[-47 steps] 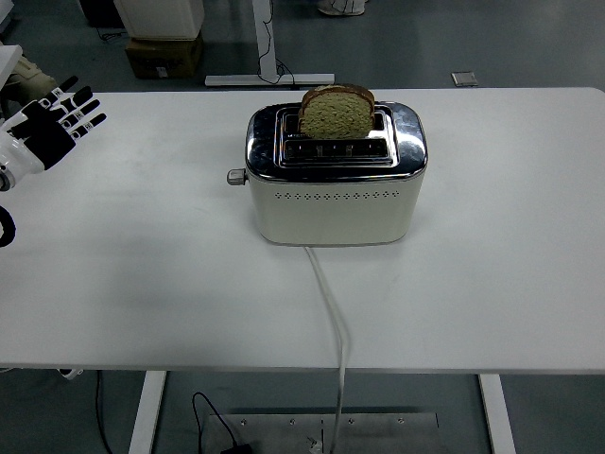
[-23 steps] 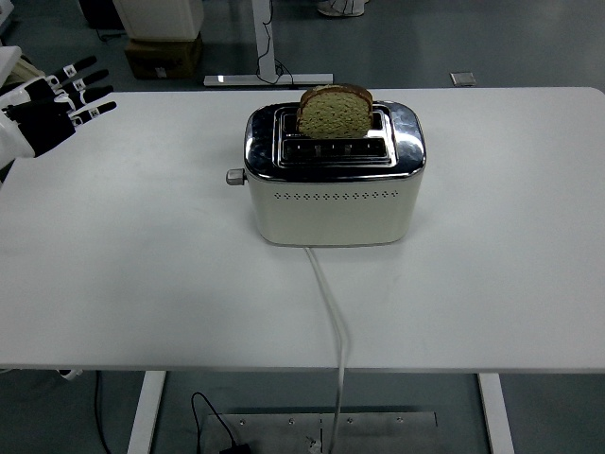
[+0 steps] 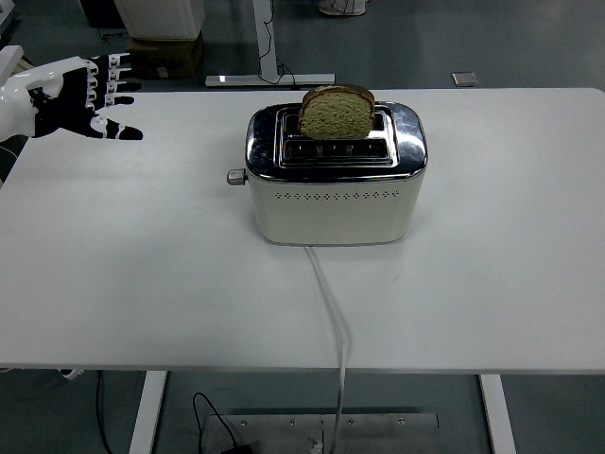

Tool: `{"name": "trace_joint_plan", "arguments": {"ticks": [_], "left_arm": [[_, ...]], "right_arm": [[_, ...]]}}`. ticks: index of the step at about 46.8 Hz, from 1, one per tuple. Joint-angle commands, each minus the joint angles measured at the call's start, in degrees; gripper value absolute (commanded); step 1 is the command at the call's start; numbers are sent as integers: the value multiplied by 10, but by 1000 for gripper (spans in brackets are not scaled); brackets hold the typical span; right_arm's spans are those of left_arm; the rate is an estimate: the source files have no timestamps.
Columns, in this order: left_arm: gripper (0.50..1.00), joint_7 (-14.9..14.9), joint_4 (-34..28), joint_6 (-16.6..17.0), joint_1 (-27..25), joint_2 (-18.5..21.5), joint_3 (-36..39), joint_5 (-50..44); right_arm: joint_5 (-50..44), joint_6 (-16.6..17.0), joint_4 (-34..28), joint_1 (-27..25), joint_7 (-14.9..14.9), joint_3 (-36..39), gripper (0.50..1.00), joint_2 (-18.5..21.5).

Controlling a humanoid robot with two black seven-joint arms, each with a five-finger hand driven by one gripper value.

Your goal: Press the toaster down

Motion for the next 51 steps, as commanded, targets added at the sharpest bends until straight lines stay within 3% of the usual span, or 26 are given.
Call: {"name": "trace_joint_plan", "arguments": {"ticks": [1,9,21,38,51], "left_arm": [[1000,13,-13,-21,-2,9,1,9],[1000,61,-15,-48,-22,12,17,48],[1000,63,-15,-101,-45,13,62,115],[1000,63,-15,-101,-56,2,63,178],[1000,63,-14,-101,-61,-53,64,233]], "right_arm": [[0,0,-1,-1,0,1,998,0],[0,0,-1,-1,0,1,998,0],[0,0,-1,-2,0,0,998,0],[0,0,-1,-2,0,0,998,0],[0,0,-1,-1,0,0,998,0]]}}
